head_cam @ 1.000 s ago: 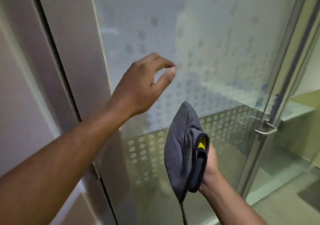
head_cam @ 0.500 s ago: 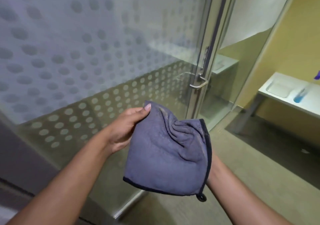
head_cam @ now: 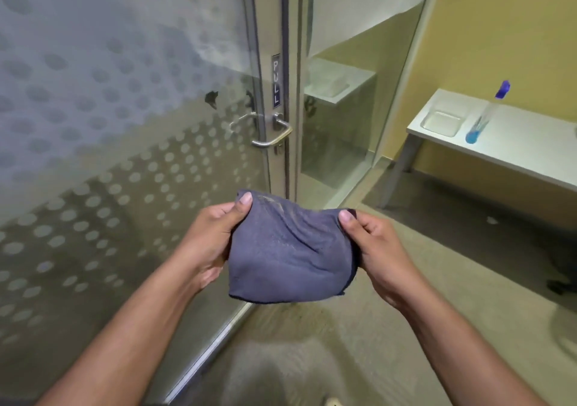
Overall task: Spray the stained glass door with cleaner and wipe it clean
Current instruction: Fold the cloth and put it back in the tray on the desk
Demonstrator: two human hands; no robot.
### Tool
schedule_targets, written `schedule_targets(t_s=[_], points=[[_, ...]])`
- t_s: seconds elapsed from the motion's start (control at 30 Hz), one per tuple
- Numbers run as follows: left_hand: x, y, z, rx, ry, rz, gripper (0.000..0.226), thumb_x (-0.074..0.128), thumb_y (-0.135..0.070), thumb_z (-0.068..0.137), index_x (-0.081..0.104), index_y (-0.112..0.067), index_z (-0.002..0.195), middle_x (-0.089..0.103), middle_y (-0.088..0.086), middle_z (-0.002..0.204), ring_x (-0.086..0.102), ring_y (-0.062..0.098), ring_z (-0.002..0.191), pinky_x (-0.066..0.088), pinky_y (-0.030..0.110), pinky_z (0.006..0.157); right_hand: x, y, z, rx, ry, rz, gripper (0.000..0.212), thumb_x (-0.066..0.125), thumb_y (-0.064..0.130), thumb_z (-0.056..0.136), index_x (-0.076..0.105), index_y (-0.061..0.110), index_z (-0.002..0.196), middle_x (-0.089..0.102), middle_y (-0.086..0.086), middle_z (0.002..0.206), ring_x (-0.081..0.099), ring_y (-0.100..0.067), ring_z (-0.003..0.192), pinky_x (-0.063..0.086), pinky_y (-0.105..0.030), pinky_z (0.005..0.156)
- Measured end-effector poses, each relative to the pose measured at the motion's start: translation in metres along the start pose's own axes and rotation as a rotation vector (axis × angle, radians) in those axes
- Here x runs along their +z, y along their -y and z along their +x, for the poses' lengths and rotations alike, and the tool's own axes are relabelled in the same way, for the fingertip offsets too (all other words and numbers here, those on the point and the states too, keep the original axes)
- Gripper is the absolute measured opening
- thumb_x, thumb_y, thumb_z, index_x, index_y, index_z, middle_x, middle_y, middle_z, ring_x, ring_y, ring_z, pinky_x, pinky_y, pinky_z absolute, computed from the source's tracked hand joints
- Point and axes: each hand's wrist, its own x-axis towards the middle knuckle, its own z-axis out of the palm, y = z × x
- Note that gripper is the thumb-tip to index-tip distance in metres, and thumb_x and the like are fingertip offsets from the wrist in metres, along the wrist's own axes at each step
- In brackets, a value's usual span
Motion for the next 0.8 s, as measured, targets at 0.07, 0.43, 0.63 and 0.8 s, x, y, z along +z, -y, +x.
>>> schedule_targets(t_s=[0.07, 0.43, 0.63, 0.8], points=[[0.019, -0.003, 0.012, 0.023, 0.026, 0.002, 0.050, 0.059, -0.044, 0.102, 0.077, 0.001, 0.113, 0.078, 0.024, 0.113, 0.071, 0.025, 0.089, 0.052, 0.029, 0.069, -0.029, 0.007, 0.013, 0.021, -0.118, 0.036, 0.037, 0.052, 0.031, 0.108, 0.077, 0.004, 0.109, 0.081, -0.017, 0.104, 0.077, -0.030, 0.095, 0.058, -0.045, 0.083], [0.086, 0.011, 0.062, -0.259, 0.188, -0.336, 0.047, 0.062, -0.036, 0.093, 0.072, -0.001, 0.124, 0.080, 0.019, 0.118, 0.082, 0.023, 0.094, 0.069, 0.037, 0.074, -0.110, 0.025, 0.047, 0.423, -0.060, 0.434, 0.047, 0.051, 0.039, 0.108, 0.071, 0.001, 0.125, 0.079, -0.018, 0.112, 0.078, -0.027, 0.097, 0.065, -0.038, 0.083], [0.148, 0.027, 0.137, -0.544, 0.238, -0.344, 0.057, 0.064, -0.048, 0.095, 0.074, -0.001, 0.125, 0.078, 0.017, 0.123, 0.081, 0.023, 0.101, 0.063, 0.043, 0.090, -0.166, -0.032, 0.053, 0.627, 0.151, 0.617, 0.069, 0.043, 0.063, 0.101, 0.060, 0.013, 0.146, 0.060, -0.018, 0.149, 0.055, -0.037, 0.140, 0.037, -0.055, 0.120], [0.158, 0.040, 0.177, -0.510, 0.332, -0.386, 0.039, 0.065, -0.038, 0.096, 0.082, -0.008, 0.115, 0.081, 0.015, 0.116, 0.082, 0.024, 0.098, 0.067, 0.042, 0.087, -0.177, -0.042, 0.080, 0.489, 0.072, 0.363, 0.045, 0.064, 0.024, 0.100, 0.058, 0.012, 0.143, 0.071, -0.013, 0.136, 0.067, -0.030, 0.127, 0.052, -0.042, 0.106]])
